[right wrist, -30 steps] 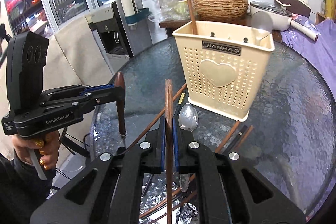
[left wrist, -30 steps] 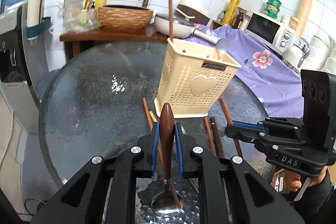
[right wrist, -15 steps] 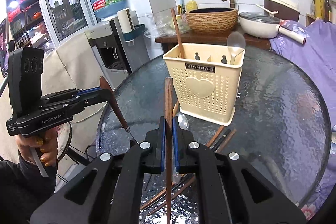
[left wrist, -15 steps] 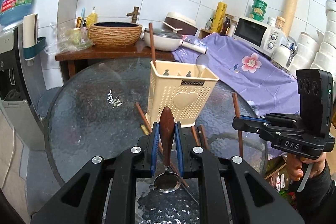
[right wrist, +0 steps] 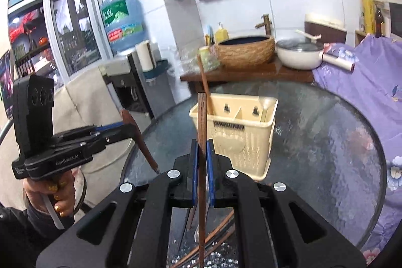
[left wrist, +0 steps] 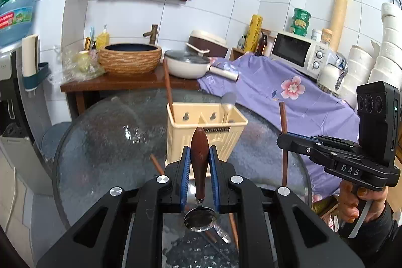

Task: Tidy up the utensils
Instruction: 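Lower wooden spoon into the holder with left tool while right tool inserts the chopstick, then open both tools and move them back down to the utensils on the table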

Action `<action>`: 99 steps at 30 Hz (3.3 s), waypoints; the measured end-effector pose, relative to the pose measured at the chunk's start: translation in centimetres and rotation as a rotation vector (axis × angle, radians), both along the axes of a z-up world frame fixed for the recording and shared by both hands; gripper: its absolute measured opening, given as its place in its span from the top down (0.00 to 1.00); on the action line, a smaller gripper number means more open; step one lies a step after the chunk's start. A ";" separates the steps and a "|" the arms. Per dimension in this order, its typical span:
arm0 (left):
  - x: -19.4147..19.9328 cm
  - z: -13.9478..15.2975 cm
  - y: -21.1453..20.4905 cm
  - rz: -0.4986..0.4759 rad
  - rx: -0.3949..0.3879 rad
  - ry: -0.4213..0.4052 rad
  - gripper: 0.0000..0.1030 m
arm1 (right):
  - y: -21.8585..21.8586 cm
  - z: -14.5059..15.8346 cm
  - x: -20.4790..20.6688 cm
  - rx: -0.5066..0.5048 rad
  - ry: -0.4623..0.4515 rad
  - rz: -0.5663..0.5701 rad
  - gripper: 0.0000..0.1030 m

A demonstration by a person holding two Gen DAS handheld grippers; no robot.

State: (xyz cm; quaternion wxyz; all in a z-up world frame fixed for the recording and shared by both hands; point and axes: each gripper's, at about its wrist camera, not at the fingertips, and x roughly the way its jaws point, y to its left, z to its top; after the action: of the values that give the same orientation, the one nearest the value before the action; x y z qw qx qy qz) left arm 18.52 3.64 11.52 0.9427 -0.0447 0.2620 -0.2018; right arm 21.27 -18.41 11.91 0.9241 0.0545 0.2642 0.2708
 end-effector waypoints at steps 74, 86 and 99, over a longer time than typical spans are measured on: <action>7.9 -1.3 -1.3 0.157 0.021 -0.039 0.25 | -1.5 -1.3 7.6 -0.070 -0.145 -0.330 0.46; 5.4 -7.1 2.0 0.204 0.057 0.127 0.14 | -1.2 -10.0 3.8 -0.234 0.128 -0.263 0.45; 5.6 -13.0 0.6 0.134 0.115 0.291 0.43 | 1.4 -15.4 2.9 -0.282 0.266 -0.180 0.59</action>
State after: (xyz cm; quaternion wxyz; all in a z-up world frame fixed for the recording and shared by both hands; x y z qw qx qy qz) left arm 24.09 4.21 -1.50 0.9071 -0.0366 0.4034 -0.1146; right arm 24.14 -16.98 -3.47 0.8999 -0.0167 0.4133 0.1379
